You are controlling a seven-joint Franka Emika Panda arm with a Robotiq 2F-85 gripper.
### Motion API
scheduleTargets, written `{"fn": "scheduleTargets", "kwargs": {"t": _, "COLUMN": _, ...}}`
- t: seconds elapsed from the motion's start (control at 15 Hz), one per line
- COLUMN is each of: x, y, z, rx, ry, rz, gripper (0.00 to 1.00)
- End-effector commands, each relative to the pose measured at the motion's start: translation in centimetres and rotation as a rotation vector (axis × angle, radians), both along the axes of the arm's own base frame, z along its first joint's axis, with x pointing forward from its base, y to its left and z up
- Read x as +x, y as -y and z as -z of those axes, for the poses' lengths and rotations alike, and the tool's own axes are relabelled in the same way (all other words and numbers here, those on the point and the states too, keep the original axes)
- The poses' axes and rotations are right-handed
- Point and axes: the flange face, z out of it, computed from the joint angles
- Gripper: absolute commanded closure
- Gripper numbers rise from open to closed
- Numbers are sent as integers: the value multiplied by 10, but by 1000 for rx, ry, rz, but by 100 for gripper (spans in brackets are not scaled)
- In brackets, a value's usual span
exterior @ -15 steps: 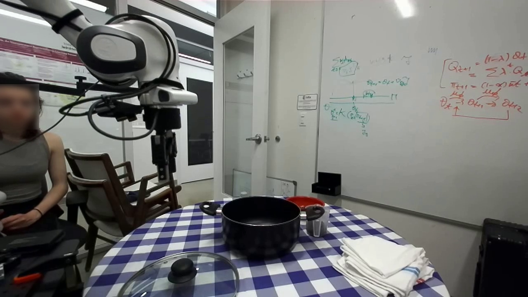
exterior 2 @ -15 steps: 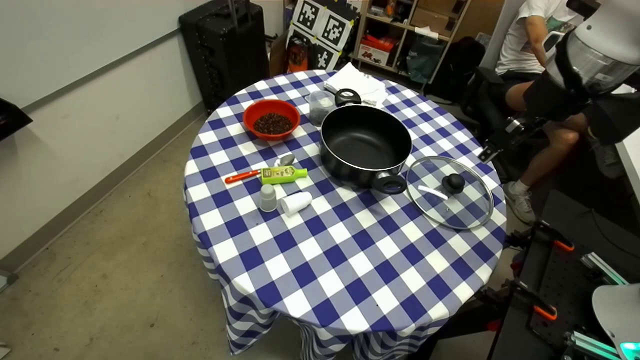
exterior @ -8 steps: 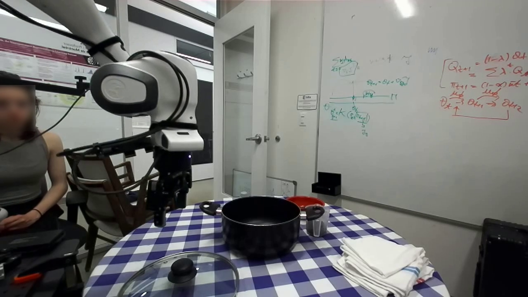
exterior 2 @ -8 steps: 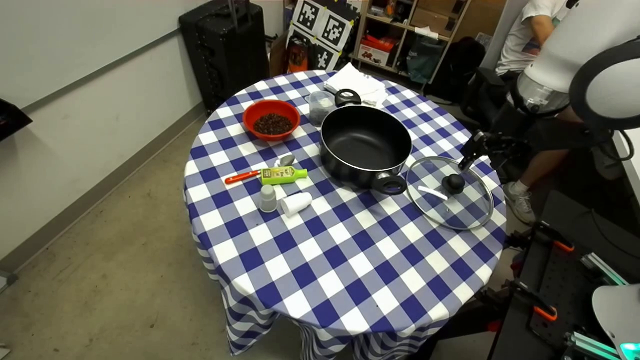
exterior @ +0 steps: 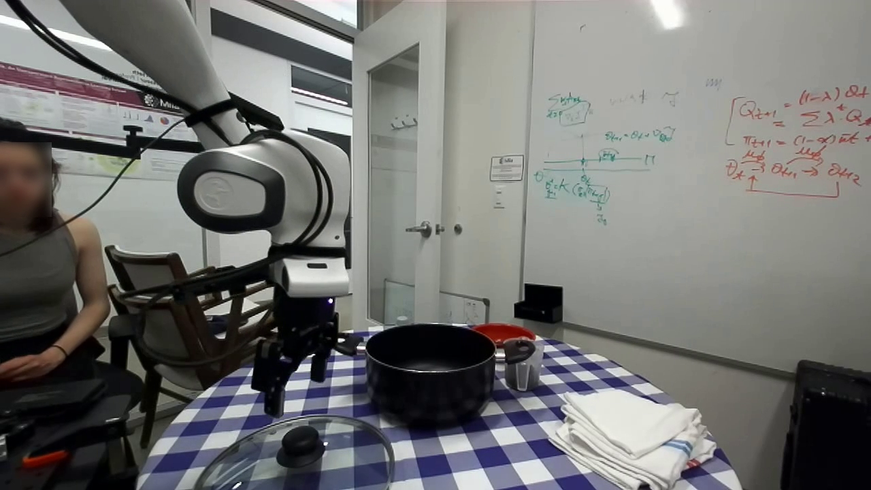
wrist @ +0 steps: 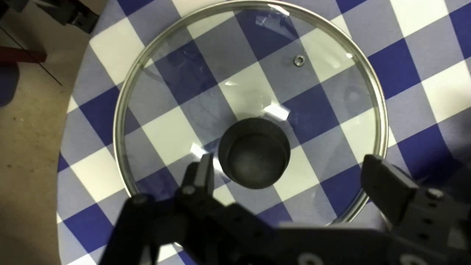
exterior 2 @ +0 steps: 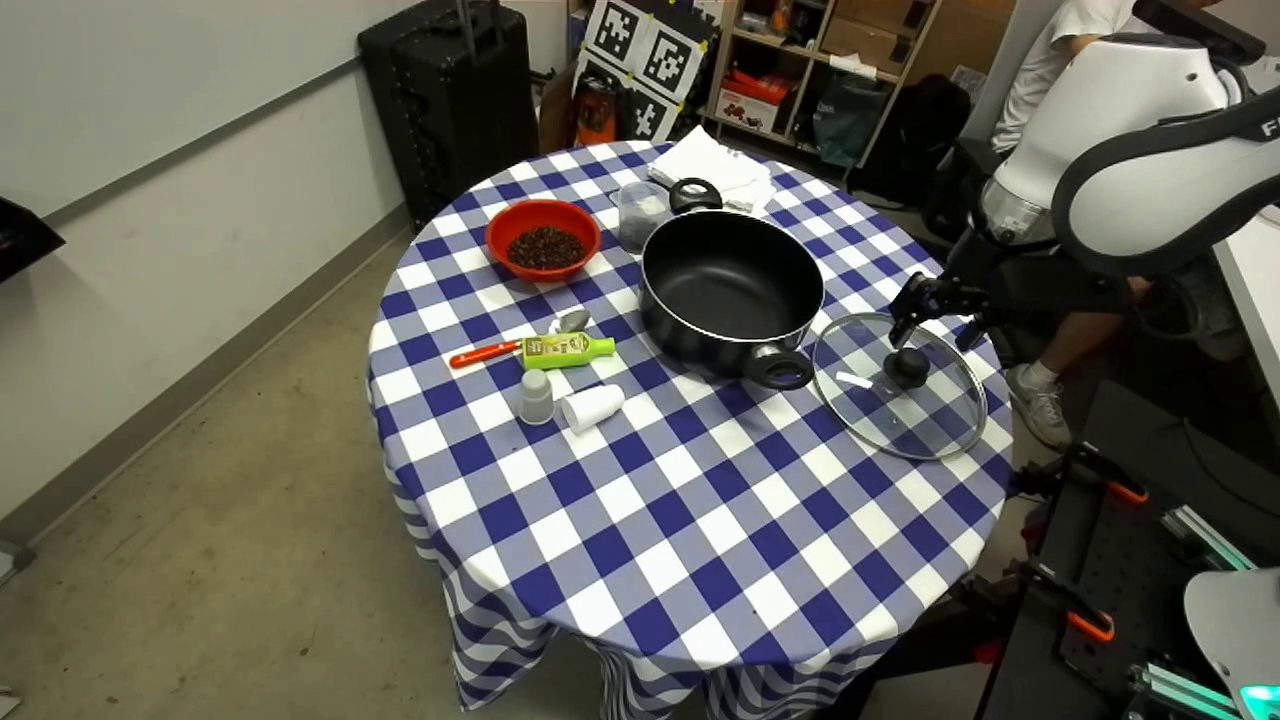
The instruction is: Place the glass lid on the black pot
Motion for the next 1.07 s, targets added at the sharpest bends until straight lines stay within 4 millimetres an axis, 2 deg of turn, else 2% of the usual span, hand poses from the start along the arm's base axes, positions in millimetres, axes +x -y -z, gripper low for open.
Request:
{"fn": "scheduleTargets", "kwargs": {"t": 0.0, "x": 8, "y": 1, "z": 14, "rx": -9, "ry": -9, "rz": 21, "gripper": 0}}
{"fn": "scheduleTargets", "kwargs": {"t": 0.53, "x": 6, "y": -4, "z": 36, "rx": -11, "ry": -54, "rz": -1, "gripper": 0}}
{"fn": "scheduleTargets", "kwargs": {"t": 1.0, "x": 2, "y": 7, "z": 52, "rx": -14, "ry": -80, "rz": 23, "gripper": 0}}
